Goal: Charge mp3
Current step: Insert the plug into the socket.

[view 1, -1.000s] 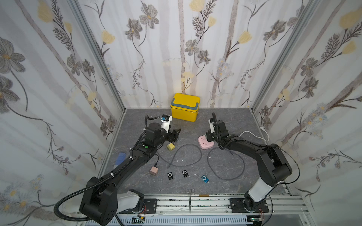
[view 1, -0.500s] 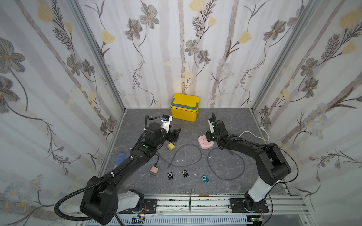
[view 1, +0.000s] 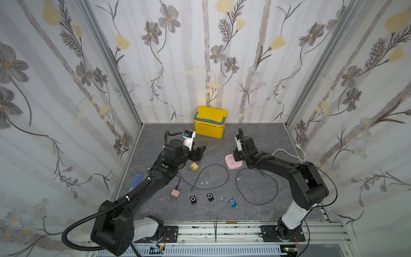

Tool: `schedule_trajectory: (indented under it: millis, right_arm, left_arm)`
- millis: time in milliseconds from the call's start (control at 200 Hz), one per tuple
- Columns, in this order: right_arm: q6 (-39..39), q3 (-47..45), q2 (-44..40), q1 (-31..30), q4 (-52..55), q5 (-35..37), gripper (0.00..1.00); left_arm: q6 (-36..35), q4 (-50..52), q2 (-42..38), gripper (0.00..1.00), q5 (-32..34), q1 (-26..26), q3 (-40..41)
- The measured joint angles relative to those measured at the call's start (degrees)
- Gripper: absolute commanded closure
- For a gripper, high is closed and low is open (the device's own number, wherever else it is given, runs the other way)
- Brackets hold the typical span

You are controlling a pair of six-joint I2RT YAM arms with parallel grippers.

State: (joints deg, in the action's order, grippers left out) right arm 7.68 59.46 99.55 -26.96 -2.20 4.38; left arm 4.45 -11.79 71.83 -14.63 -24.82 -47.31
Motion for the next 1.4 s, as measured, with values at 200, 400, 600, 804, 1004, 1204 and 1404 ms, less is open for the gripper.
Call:
schedule_trajectory:
  millis: [200, 400, 600, 804, 1004, 1204, 1404]
  right_arm:
    - [-1.4, 1.6, 2.2, 0.0, 1.4, 0.5, 1.00]
    - [-2.4, 1.6, 2.5, -0.2, 1.9, 1.0, 0.99]
    - [-2.1, 1.7, 3.3, -0.1, 0.6, 1.8, 0.91]
    - [-1.9, 1.2, 3.1, -0.2, 0.0, 2.0, 0.88]
    - [-1.9, 0.5, 3.0, -0.3, -1.2, 2.4, 0.73]
    - [-1.7, 1.9, 2.9, -0.3, 5.1, 2.4, 0.63]
    - [-1.3, 5.1, 2.1, -0.2, 8.2, 2.3, 0.51]
  left_arm:
    - [-0.1, 0.0, 0.8, 0.26, -0.5, 0.0, -1.3]
    - [-0.4, 1.3, 1.5, 0.26, -0.6, 0.0, -1.7]
    - [-0.4, 2.2, 3.5, 0.26, -1.7, -0.1, -3.5]
    - [-0.4, 4.4, 4.7, 0.27, -1.7, -0.3, -4.6]
    - [-0.3, 5.9, 5.6, 0.27, -1.7, -0.6, -5.8]
    - [-0.2, 6.9, 7.7, 0.27, -1.5, -1.7, -7.7]
    - [-0.2, 7.9, 7.8, 0.27, -0.8, -2.5, -8.0]
